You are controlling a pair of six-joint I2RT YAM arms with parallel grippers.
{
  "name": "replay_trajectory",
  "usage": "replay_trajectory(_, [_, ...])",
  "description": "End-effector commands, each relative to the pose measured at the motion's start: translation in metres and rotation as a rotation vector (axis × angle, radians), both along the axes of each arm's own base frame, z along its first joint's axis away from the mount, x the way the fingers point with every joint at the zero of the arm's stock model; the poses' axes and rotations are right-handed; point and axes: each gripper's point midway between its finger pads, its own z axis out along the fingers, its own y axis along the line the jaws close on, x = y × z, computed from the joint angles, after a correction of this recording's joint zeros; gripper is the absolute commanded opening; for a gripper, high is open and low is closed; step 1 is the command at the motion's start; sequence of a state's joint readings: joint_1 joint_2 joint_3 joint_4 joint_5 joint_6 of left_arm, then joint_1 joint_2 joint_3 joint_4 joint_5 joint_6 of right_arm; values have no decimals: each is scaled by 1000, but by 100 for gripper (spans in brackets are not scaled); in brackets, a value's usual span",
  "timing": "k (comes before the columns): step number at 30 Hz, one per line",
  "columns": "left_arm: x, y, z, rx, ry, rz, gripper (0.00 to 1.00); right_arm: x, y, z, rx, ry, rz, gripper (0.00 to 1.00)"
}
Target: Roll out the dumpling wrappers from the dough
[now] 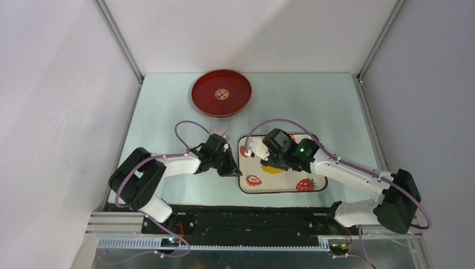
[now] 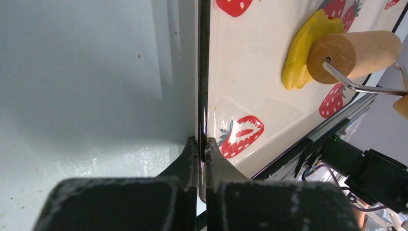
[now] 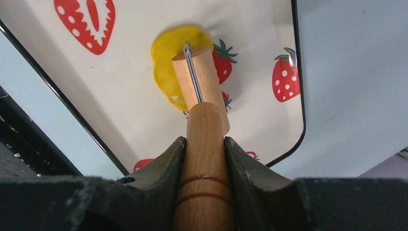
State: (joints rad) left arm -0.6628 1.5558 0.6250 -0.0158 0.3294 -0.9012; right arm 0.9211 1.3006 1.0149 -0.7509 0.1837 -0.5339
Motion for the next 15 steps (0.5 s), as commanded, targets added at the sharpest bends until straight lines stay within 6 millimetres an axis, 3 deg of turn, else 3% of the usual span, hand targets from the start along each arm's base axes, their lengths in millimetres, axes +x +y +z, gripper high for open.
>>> replay_trajectory(1, [-21, 23, -32, 133, 81, -3, 0, 3, 28, 41, 196, -60, 19, 0])
replay_trajectory(8, [-21, 22, -31, 132, 82, -3, 0, 3, 28, 67, 216, -107, 26, 0])
replay_trajectory(15, [-21, 22, -32, 132, 82, -4, 0, -2, 38, 49, 194, -45, 57, 0])
